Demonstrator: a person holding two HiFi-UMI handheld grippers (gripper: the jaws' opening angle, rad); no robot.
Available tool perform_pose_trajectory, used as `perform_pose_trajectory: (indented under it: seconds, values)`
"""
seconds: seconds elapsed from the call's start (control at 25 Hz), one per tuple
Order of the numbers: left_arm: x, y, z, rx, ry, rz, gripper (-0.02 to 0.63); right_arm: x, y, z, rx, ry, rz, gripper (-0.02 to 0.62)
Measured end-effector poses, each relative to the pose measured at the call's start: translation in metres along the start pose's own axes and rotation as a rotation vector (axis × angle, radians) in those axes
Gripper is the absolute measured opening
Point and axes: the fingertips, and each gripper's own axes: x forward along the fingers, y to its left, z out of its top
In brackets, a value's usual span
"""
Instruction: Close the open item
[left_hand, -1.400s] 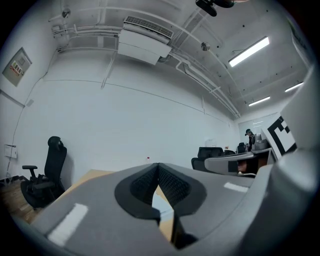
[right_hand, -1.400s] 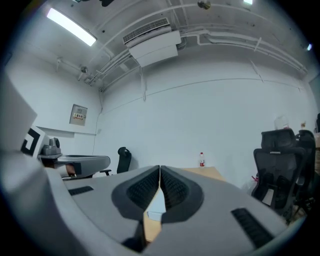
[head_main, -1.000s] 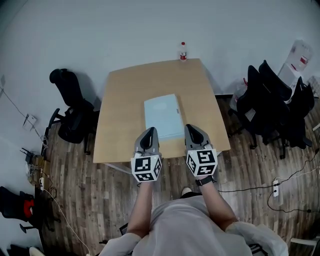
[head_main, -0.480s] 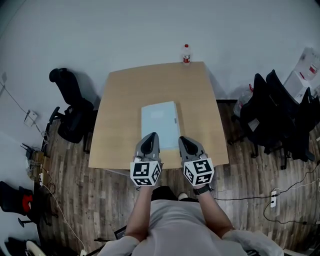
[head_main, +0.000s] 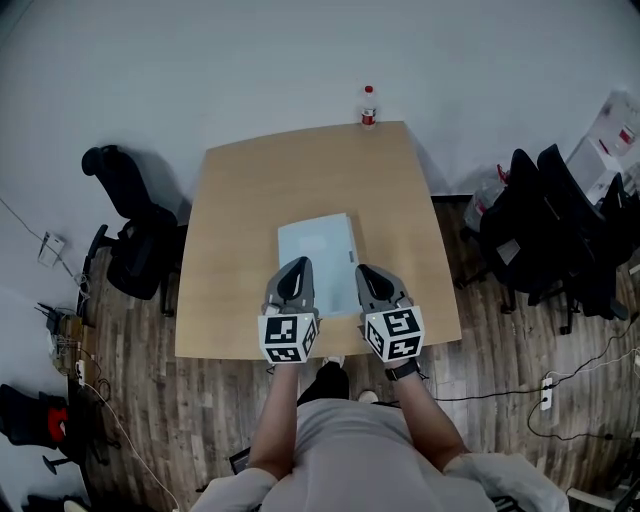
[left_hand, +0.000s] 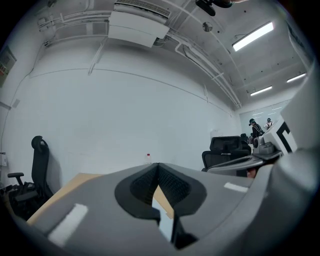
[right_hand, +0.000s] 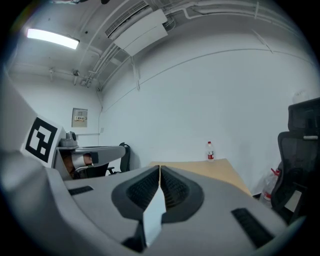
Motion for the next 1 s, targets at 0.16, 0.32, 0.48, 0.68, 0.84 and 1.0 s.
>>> perform_pose_trajectory:
  seconds: [0.16, 0.32, 0.48, 0.68, 0.84, 1.0]
  values:
    - [0.020, 0.013, -0.009, -0.001, 0.024, -0.026, 0.009, 0.020, -0.008, -0.014, 0.000, 0.046, -0.018, 0.014]
    - [0.042, 0.016, -0.023, 0.018, 0.065, -0.076, 0.009, 0.037, -0.016, -0.023, 0.014, 0.075, -0.034, 0.014]
    - [0.062, 0.016, -0.048, 0.005, 0.132, -0.129, 0.009, 0.055, -0.022, -0.030, 0.049, 0.093, -0.043, 0.014]
    - [0.083, 0.012, -0.076, 0.008, 0.199, -0.180, 0.009, 0.068, -0.036, -0.049, 0.077, 0.139, -0.076, 0.014]
    - [0.097, 0.012, -0.092, -0.011, 0.231, -0.213, 0.009, 0.076, -0.043, -0.070, 0.094, 0.188, -0.101, 0.014]
    - [0.114, 0.013, -0.100, -0.030, 0.245, -0.239, 0.009, 0.083, -0.053, -0.091, 0.108, 0.234, -0.123, 0.014]
